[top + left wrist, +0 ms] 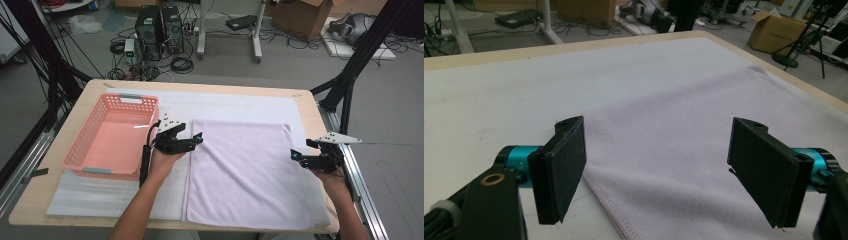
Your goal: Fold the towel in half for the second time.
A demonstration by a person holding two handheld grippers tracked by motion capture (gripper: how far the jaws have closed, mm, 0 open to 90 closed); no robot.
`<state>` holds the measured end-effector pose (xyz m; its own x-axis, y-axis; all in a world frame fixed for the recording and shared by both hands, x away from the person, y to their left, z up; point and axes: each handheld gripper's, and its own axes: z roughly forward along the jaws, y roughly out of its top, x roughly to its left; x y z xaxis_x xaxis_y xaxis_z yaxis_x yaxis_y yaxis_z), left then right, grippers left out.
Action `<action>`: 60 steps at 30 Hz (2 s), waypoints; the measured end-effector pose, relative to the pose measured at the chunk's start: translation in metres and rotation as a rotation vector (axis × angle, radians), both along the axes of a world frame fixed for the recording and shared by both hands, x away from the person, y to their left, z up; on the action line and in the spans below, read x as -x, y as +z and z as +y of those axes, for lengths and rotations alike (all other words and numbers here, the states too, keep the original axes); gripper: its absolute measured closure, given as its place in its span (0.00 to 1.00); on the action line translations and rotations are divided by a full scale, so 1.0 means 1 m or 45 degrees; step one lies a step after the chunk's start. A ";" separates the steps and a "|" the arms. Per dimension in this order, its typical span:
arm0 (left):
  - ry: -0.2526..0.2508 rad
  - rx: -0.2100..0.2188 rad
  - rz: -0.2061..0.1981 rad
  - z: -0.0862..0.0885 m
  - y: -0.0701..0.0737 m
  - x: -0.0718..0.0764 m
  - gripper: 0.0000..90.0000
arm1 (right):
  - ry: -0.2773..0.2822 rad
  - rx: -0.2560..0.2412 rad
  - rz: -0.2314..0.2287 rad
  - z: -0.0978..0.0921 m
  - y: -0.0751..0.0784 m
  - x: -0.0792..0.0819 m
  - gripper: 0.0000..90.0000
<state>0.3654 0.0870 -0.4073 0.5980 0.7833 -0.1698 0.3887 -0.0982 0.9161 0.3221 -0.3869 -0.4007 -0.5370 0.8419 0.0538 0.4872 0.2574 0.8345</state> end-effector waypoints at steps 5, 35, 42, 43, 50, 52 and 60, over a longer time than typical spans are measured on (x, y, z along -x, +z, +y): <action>0.016 -0.022 0.051 0.001 -0.003 -0.017 0.28 | -0.034 -0.009 0.022 0.001 -0.002 -0.010 0.20; 0.131 -0.259 0.247 -0.028 -0.043 -0.069 0.73 | -0.171 0.081 0.303 0.019 -0.038 -0.094 0.92; 0.129 0.015 0.201 -0.013 -0.030 -0.068 0.95 | -0.257 -0.025 0.189 0.008 -0.029 -0.089 0.96; 0.135 0.031 0.165 -0.010 -0.025 -0.067 0.95 | -0.266 -0.051 0.144 0.007 -0.025 -0.087 0.96; 0.086 0.098 0.110 -0.001 -0.018 -0.061 0.95 | -0.273 -0.084 -0.012 0.009 -0.014 -0.082 0.96; 0.091 0.133 0.142 0.001 -0.017 -0.060 0.94 | -0.268 -0.087 -0.013 0.008 -0.013 -0.080 0.95; 0.053 0.149 0.211 0.003 -0.009 -0.039 0.94 | -0.192 -0.139 -0.017 0.001 0.004 -0.062 0.95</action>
